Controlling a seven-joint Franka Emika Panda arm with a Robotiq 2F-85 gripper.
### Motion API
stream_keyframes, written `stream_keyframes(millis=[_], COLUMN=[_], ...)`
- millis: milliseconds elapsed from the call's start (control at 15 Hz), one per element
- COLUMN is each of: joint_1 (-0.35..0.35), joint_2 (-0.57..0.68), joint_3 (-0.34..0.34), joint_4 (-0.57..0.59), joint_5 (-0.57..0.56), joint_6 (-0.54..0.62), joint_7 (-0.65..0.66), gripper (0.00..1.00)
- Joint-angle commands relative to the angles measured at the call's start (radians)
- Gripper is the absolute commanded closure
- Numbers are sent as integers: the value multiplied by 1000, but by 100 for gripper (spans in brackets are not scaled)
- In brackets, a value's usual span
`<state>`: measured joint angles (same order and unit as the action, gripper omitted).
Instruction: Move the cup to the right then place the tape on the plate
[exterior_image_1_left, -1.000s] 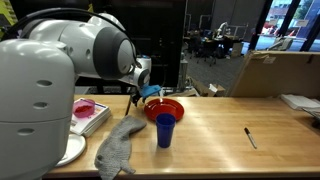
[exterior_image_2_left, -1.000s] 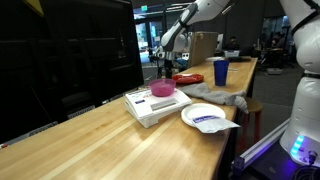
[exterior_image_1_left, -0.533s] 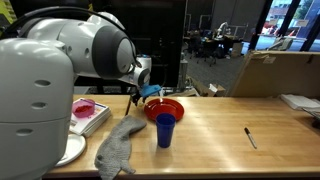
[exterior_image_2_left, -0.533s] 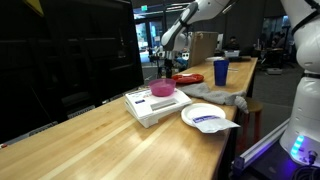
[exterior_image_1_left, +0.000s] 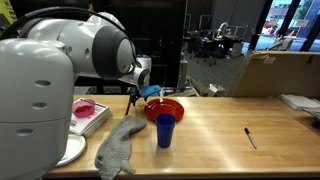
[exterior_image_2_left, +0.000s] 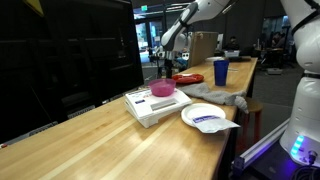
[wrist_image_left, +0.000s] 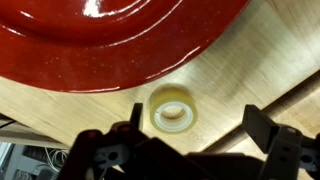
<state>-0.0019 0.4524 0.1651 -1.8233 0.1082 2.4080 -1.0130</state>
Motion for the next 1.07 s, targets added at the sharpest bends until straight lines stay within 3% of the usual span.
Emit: stream_keyframes(millis=[0, 1000], joint_1=[-1, 3], joint_2=[-19, 16], joint_3=[5, 14], joint_4=[-17, 23], joint_5=[-16, -11], joint_6=[-19, -34], joint_7=[23, 31], gripper=[0, 0])
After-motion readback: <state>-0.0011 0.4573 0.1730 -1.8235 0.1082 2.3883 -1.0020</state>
